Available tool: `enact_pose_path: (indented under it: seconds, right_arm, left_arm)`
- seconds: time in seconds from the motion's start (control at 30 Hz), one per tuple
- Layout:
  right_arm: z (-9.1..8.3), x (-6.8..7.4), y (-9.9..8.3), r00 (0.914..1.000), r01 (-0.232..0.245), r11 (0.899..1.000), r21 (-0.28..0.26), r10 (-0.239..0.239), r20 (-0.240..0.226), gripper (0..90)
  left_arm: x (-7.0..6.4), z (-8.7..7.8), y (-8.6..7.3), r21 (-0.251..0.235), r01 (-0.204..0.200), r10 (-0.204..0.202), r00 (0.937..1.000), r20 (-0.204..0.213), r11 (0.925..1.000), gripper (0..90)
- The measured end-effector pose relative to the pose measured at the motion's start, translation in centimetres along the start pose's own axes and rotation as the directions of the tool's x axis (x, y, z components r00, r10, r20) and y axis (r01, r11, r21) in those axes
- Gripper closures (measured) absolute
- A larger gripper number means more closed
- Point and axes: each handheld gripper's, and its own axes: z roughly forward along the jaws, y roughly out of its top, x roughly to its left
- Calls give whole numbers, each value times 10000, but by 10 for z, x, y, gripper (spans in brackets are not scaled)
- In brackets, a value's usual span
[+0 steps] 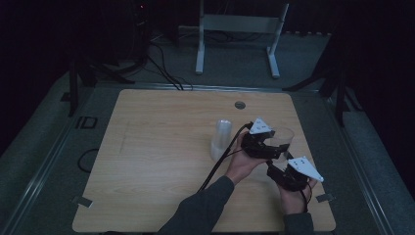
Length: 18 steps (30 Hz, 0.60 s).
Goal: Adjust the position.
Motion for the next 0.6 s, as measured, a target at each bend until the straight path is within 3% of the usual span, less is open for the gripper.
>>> enact_pose_path:
  seconds: [0.33,0.47,0.6]
  right_arm:
    - [0,-2,1,9998,-41,10000,64,43,-218,328]
    - [2,-1,-1,9999,-29,9999,132,31,-140,390]
    - [1,-1,-1,10000,14,10000,35,-14,-95,409]
  left_arm:
    - [-10,4,-5,317,-891,905,9948,-477,9955,312]
    - [-12,6,-6,357,-917,936,9941,-543,9951,302]
    - [-10,5,-5,218,-592,599,9977,-330,9980,279]
